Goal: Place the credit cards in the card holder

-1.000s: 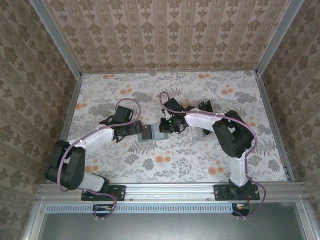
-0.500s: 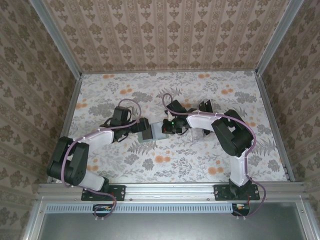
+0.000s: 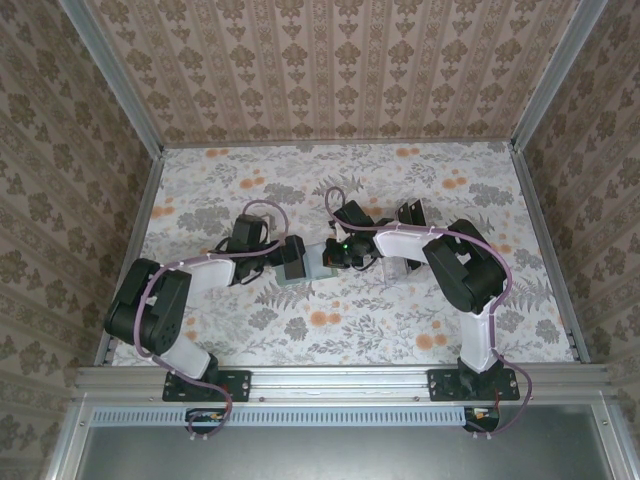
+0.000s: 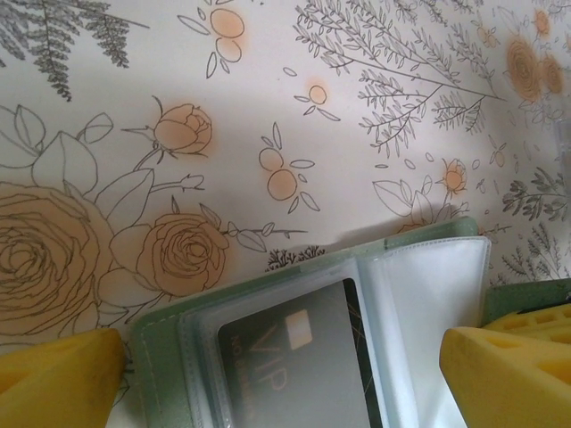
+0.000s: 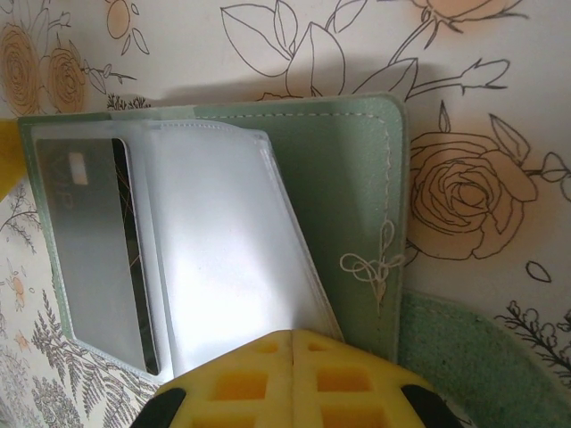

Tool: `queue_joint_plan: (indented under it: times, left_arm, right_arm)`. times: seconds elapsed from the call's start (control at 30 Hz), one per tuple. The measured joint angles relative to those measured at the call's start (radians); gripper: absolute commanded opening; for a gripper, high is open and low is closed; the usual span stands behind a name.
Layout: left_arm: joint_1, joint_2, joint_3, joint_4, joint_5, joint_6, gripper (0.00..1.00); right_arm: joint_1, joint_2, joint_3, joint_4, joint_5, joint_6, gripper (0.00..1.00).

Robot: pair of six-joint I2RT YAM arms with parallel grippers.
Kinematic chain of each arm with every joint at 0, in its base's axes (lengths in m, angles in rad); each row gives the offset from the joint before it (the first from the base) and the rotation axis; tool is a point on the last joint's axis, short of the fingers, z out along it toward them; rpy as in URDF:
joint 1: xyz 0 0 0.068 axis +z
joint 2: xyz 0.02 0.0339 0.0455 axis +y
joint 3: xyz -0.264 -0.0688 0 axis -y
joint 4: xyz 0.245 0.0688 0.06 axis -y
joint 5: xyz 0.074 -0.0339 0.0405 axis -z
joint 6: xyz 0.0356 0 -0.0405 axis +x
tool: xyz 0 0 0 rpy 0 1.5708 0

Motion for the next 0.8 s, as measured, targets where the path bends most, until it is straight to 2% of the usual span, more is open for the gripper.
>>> queue_joint_plan:
  times: [0.43,0.5,0.63,0.8]
  left_arm:
    - [-0.018,-0.042,-0.040,0.097,0.046,-0.079,1.00]
    - [-0.018,-0.050,-0.040,0.115,0.053,-0.096,1.00]
    - [-0.018,-0.052,-0.040,0.135,0.063,-0.116,1.00]
    - [-0.018,-0.052,-0.040,0.140,0.068,-0.129,1.00]
  right_arm:
    - [-0.001,0.002,0.006,-0.003,-0.004,0.002,0.04]
    - [-0.002,0.002,0.008,-0.006,-0.003,0.003,0.09]
    - [-0.018,-0.027,0.008,-0.040,0.000,0.011,0.24]
    - [-0.053,-0.132,0.010,-0.080,0.016,0.017,0.33]
